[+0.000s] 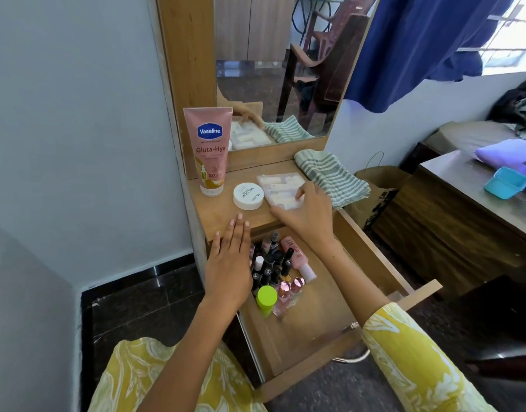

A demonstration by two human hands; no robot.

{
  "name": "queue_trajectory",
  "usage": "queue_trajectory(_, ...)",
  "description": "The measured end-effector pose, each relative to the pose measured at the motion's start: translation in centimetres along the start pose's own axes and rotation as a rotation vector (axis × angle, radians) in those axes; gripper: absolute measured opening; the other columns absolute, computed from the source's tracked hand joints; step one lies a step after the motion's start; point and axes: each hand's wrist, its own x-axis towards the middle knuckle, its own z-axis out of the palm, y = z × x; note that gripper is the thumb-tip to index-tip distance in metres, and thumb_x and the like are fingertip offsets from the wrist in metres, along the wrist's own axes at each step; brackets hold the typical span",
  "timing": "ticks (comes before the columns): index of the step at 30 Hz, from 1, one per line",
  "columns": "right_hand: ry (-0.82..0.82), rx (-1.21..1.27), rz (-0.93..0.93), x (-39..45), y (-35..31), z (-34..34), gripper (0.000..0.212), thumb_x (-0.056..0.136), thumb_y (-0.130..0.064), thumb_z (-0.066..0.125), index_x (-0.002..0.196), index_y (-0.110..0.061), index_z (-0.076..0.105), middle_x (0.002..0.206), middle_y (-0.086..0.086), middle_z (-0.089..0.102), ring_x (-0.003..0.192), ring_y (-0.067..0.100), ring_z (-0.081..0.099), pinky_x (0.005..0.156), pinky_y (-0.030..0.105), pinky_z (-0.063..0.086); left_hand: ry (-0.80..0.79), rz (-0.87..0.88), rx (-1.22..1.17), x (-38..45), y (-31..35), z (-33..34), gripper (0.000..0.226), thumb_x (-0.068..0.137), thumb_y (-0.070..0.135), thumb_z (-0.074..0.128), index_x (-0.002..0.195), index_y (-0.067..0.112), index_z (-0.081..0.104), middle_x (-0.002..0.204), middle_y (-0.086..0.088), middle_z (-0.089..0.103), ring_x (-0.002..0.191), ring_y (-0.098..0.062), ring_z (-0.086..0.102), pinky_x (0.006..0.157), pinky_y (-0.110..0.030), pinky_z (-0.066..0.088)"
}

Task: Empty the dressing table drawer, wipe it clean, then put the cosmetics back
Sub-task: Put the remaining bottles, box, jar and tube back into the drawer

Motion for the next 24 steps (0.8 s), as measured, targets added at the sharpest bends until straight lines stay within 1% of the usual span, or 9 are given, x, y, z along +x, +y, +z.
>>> queue_trajectory(5, 0.006, 0.096, -0.097, -3.0, 2.4, -4.3, 0.045, 0.058, -0.054, 0.063, 0.084, -0.023, 0.044, 0.091, -0.002, 0.057, 0.084, 0.019, 0.05, 0.066, 0.03, 0.036, 0.003, 0.004, 0.001, 0.1, 0.0, 0.0, 0.07, 0.1, 0.023, 0.031, 0.145, 0.008, -0.021, 0.154, -0.009, -0.027, 0.143, -0.021, -0.02, 0.115, -0.038, -0.008)
queue_trajectory(8, 0.014, 0.095, -0.154, -4.8, 4.5, -7.2, 0.047, 0.059, -0.058, 0.061, 0.084, -0.021, 0.047, 0.084, -0.002, 0.058, 0.075, 0.018, 0.052, 0.06, 0.033, 0.04, 0.014, 0.002, 0.001, 0.1, 0.0, 0.2, 0.072, 0.1, 0.024, 0.033, 0.144, 0.009, -0.022, 0.154, -0.009, -0.027, 0.143, -0.021, -0.019, 0.116, -0.038, -0.008)
queue_trajectory(10, -0.016, 0.085, -0.156, -5.7, 6.3, -8.5, 0.047, 0.06, -0.059, 0.06, 0.084, -0.021, 0.049, 0.082, -0.002, 0.058, 0.073, 0.016, 0.053, 0.06, 0.035, 0.043, 0.018, 0.002, -0.01, 0.1, 0.0, 0.3, 0.073, 0.1, 0.023, 0.033, 0.144, 0.009, -0.023, 0.154, -0.009, -0.027, 0.143, -0.021, -0.019, 0.115, -0.038, -0.008)
queue_trajectory(13, -0.096, 0.006, -0.121, -6.5, 9.3, -8.9, 0.04, 0.06, -0.06, 0.06, 0.08, -0.028, 0.046, 0.076, -0.006, 0.055, 0.068, 0.011, 0.051, 0.057, 0.031, 0.04, 0.022, 0.003, -0.024, 0.2, 0.0, 0.4, 0.072, 0.1, 0.022, 0.033, 0.143, 0.01, -0.024, 0.154, -0.008, -0.026, 0.143, -0.021, -0.019, 0.115, -0.038, -0.009)
queue_trajectory(16, -0.188, -0.115, -0.061, -6.4, 11.5, -7.4, 0.038, 0.062, -0.059, 0.066, 0.08, -0.032, 0.045, 0.083, -0.008, 0.053, 0.076, 0.012, 0.05, 0.062, 0.031, 0.044, 0.028, 0.006, -0.022, 0.2, 0.0, 0.5, 0.074, 0.1, 0.023, 0.033, 0.142, 0.009, -0.025, 0.154, -0.008, -0.027, 0.143, -0.021, -0.019, 0.115, -0.038, -0.009)
queue_trajectory(18, -0.219, -0.196, -0.04, -6.0, 12.5, -6.1, 0.04, 0.064, -0.058, 0.067, 0.082, -0.032, 0.045, 0.088, -0.01, 0.047, 0.077, 0.01, 0.046, 0.06, 0.026, 0.042, 0.032, 0.007, -0.017, 0.2, 0.0, 0.5, 0.074, 0.099, 0.023, 0.034, 0.142, 0.009, -0.025, 0.154, -0.008, -0.026, 0.143, -0.022, -0.019, 0.115, -0.038, -0.009)
queue_trajectory(20, -0.243, -0.266, -0.063, -5.5, 13.1, -4.9, 0.045, 0.063, -0.064, 0.063, 0.084, -0.029, 0.045, 0.093, -0.009, 0.043, 0.075, 0.008, 0.042, 0.058, 0.02, 0.034, 0.034, 0.006, -0.015, 0.2, 0.0, 0.6, 0.076, 0.099, 0.024, 0.034, 0.14, 0.009, -0.028, 0.154, -0.009, -0.027, 0.143, -0.022, -0.019, 0.115, -0.038, -0.009)
queue_trajectory(22, -0.266, -0.305, -0.087, -4.8, 13.6, -4.0, 0.051, 0.061, -0.07, 0.058, 0.086, -0.027, 0.046, 0.097, -0.005, 0.043, 0.079, 0.01, 0.042, 0.058, 0.02, 0.03, 0.038, 0.01, -0.017, 0.2, 0.0, 0.6, 0.076, 0.099, 0.024, 0.035, 0.137, 0.01, -0.029, 0.154, -0.009, -0.027, 0.143, -0.022, -0.019, 0.115, -0.038, -0.009)
queue_trajectory(24, -0.301, -0.324, -0.071, -4.1, 14.0, -3.3, 0.055, 0.061, -0.072, 0.055, 0.089, -0.027, 0.044, 0.099, -0.002, 0.043, 0.083, 0.013, 0.043, 0.06, 0.023, 0.03, 0.044, 0.014, -0.017, 0.2, -0.1, 0.7, 0.077, 0.099, 0.025, 0.035, 0.137, 0.01, -0.03, 0.153, -0.008, -0.028, 0.143, -0.022, -0.02, 0.114, -0.038, -0.011)
